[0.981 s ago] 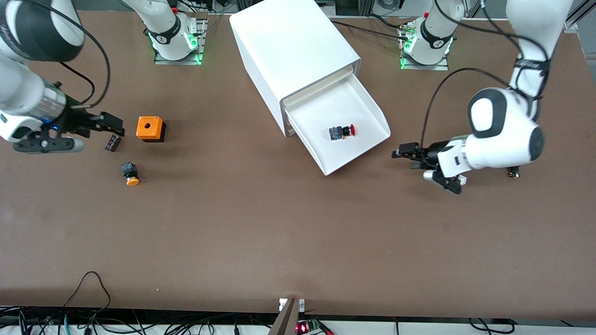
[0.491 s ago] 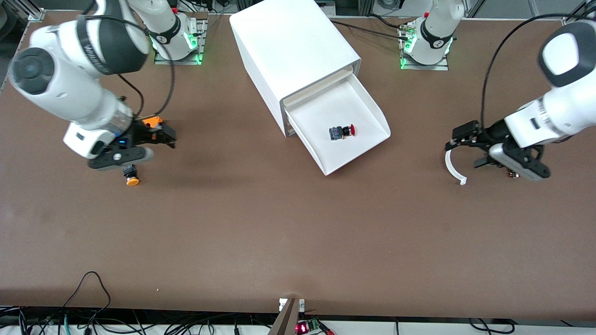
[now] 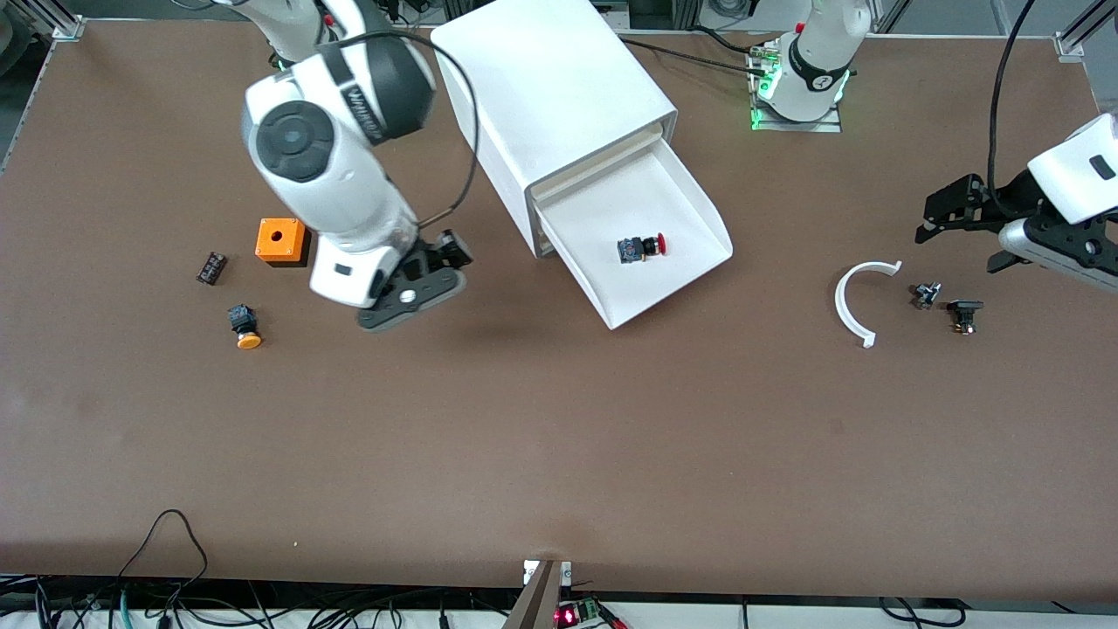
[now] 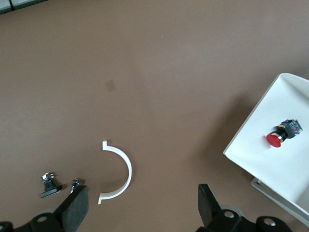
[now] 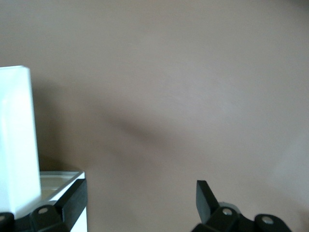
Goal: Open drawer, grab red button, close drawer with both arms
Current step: 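Reach the right gripper into the open drawer above the red button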
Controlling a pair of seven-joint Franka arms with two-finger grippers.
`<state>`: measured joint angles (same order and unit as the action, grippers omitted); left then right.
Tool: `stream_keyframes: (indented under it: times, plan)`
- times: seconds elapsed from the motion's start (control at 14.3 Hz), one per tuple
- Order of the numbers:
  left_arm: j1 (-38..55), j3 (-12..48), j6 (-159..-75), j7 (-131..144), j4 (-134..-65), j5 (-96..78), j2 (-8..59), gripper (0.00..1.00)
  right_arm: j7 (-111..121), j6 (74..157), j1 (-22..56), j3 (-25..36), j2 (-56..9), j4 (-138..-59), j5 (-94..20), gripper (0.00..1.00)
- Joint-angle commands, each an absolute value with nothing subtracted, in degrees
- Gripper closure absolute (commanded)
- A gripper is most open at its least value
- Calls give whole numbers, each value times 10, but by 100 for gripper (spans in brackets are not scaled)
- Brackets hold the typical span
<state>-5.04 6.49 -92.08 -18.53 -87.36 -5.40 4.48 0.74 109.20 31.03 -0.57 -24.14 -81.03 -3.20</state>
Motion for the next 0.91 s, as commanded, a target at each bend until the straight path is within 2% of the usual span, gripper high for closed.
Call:
stream_keyframes:
  times: [0.0,0.21,0.49,0.84]
  plan:
    - [-44,69,-906,-169,-867,-16,38,0,91,1084,344,1,-265,-771,-39,0]
    - [-44,74,-904,-148,-867,-16,39,0,141,1123,365,-25,-299,-743,-39,0]
    - [-44,74,-899,-141,-867,-16,40,0,175,1189,419,-26,-349,-691,-39,0]
    - [-47,71,-898,-142,-867,-16,40,0,226,1187,446,-25,-369,-667,-40,0]
